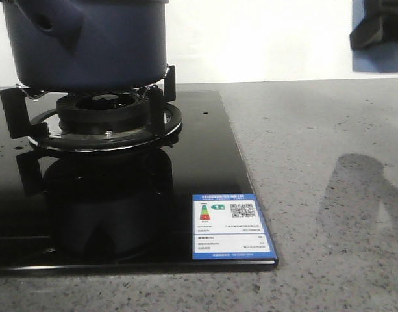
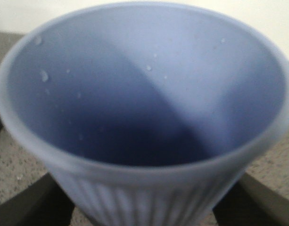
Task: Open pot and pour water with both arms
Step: 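Lower the cup back onto the counter and open the right gripper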
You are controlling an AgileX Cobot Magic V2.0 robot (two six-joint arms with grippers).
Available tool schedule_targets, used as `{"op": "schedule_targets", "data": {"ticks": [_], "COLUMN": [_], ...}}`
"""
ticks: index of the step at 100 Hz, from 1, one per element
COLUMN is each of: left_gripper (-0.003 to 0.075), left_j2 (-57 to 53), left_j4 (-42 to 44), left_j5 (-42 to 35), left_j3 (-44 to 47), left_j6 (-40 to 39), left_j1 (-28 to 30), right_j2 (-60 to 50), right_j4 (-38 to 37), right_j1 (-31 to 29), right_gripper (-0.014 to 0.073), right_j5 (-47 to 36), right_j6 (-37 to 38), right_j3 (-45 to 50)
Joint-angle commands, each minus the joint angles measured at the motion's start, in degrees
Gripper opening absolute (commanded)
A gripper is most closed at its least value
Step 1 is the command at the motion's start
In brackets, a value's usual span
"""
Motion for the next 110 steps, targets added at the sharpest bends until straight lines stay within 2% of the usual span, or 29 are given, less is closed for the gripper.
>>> {"op": "schedule_targets", "data": {"ticks": [1,21,43,82,89,104,110], "left_gripper": [0.0316,0.0316,0.0316,0.0316,0.0316,0.0316,0.0316], "left_j2": [-2.0,-2.0,-2.0,-2.0,-2.0,-2.0,-2.0], "left_j4": [-5.0,-5.0,-5.0,-5.0,-5.0,-5.0,-5.0], "left_j5": [-0.1,-0.1,-0.1,-0.2,-0.2,-0.2,-0.2], "left_j3": [-1.9,-1.9,-1.9,-1.9,-1.9,-1.9,-1.9], "left_j6": [0.2,0.2,0.2,0.4,0.4,0.9,1.0], "left_j1": [0.3,0.3,0.3,0.3,0.3,0.3,0.3], "right_j2": [0.6,4.2,7.1,9.6,9.6,9.6,9.5], "right_j4": [-0.1,0.8,10.0,10.1,10.1,10.1,10.1], "right_j1": [-0.3,-1.1,-4.6,-5.0,-5.0,-5.0,-5.0], "right_gripper": [0.0392,0.0392,0.0392,0.0400,0.0442,0.0619,0.0640], "right_j5": [-2.0,-5.5,-13.0,-13.9,-13.9,-13.9,-13.9], "right_j6": [-2.0,-5.6,-10.8,-12.5,-12.5,-12.4,-12.3], "right_j3": [-1.5,-1.8,-1.8,-1.8,-1.8,-1.8,-1.8]}}
